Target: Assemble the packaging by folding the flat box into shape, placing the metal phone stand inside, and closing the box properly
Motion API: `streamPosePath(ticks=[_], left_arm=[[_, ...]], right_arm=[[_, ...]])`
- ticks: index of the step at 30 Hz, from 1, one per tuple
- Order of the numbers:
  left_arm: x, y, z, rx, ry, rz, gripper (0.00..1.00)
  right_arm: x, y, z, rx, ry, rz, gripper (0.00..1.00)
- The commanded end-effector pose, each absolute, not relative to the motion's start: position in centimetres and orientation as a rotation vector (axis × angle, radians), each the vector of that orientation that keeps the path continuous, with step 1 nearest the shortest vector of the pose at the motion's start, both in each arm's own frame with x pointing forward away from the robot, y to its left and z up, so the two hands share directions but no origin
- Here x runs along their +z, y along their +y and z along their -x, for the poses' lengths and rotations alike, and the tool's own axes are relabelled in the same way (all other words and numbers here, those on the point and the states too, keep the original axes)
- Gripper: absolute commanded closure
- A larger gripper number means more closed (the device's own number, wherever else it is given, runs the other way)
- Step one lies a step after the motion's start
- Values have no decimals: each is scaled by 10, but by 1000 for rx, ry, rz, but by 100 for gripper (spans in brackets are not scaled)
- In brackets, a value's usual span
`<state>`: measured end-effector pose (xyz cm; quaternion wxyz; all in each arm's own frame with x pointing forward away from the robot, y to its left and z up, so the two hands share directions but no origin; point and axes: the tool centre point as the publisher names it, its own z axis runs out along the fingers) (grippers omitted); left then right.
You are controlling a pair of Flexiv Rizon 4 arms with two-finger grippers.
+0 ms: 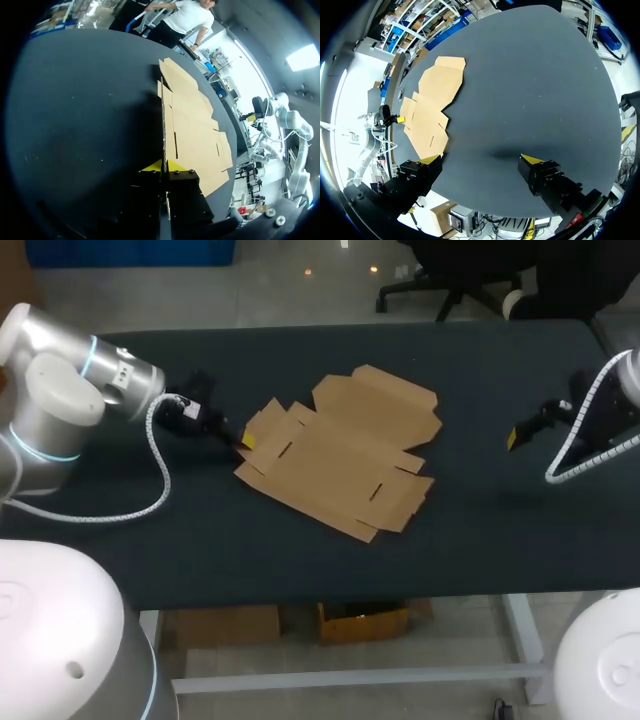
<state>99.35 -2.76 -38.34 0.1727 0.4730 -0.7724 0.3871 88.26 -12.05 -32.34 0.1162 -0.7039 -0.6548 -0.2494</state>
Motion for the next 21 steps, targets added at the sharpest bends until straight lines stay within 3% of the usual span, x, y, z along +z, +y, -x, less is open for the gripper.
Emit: streamPosePath(ticks=[1,3,4,5,21], left_arm=[[-379,-28,-984,1099,-2190,-1367,100],[-379,-28,-983,1093,-2188,-1383,100],[-379,-28,-982,1090,-2188,-1381,84],[-380,-28,-980,1080,-2190,-1383,0],[-355,2,-1000,966,-2357,-1222,0]], right_arm=[[-322,-122,-883,-727,-1915,2054,0],[-323,-122,-884,-726,-1915,2050,0],[-323,-122,-884,-726,-1914,2050,0],[-323,-122,-884,-726,-1913,2048,0],[-327,-121,-881,-729,-1910,2030,0]])
